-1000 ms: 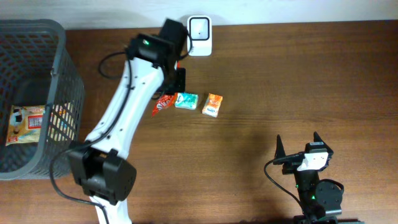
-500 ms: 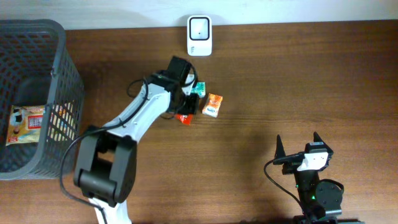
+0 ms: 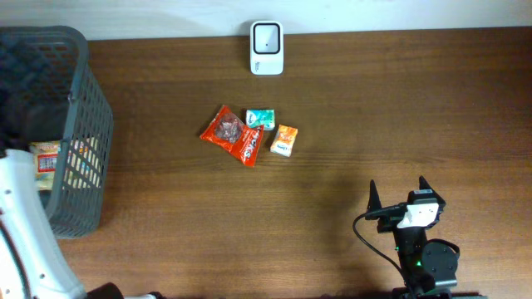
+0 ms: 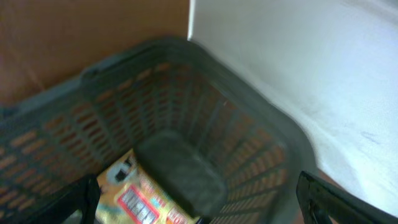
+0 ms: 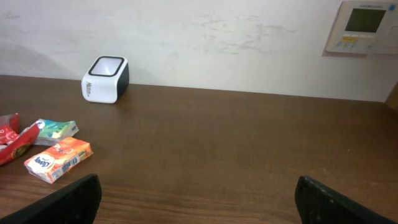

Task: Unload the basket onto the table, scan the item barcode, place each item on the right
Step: 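Reach the left gripper into the basket for the large yellow bag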

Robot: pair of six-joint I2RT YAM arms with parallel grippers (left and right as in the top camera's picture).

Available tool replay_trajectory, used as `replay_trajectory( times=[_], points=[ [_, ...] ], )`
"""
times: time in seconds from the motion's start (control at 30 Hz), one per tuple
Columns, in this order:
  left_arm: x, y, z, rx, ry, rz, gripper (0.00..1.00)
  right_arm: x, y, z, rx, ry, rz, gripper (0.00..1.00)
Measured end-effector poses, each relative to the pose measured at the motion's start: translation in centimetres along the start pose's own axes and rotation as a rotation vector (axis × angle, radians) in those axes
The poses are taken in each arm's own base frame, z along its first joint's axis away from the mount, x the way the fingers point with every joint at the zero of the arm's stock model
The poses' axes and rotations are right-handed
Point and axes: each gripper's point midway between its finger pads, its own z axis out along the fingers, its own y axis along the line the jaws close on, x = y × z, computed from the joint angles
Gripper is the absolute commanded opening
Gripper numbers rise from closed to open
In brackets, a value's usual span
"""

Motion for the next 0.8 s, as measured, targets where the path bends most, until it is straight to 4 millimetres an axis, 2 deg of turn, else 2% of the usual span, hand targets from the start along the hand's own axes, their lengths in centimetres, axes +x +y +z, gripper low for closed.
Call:
replay_trajectory(
  times=[0.03,0.07,0.1,0.13,0.27,0.33,0.47,0.6,0.8],
  points=[
    [0.4,0.9,0.5,-0.012,0.027,-0.017,1.00,0.0,0.0,0.0,0.000,0.000,0.000,0.98],
    [2.6,4.1,2.6,-0.078,0.143,-0.072,1.00,0.0,0.0,0.0,0.000,0.001,0.000,0.98],
    [3.7,5.3,3.8,-0.109,0.195,-0.099,1.00,0.0,0.0,0.0,0.000,0.000,0.001,0.98],
    [5.8,6.5,5.1,-0.151,0.279,-0.127,0.99,0.0,0.0,0.0,0.000,0.000,0.000,0.98],
    [12.3,7.7,9.8,-0.242,0.507,-0.182,0.99,0.0,0.0,0.0,0.000,0.001,0.000,0.98],
    [14.3,8.0,11.7,-0.279,0.562,-0.232,0.99,0.0,0.0,0.0,0.000,0.000,0.000,0.99],
    [17.3,8.4,14.7,-0.324,0.625,-0.276,0.99,0.0,0.0,0.0,0.000,0.001,0.000,0.98],
    [19.0,8.4,18.3,-0.324,0.626,-0.288,0.99,0.0,0.0,0.0,0.000,0.001,0.000,0.98],
    [20.0,7.3,21.5,-0.252,0.609,-0.154,0.99,0.0,0.0,0.0,0.000,0.001,0.001,0.98]
  ],
)
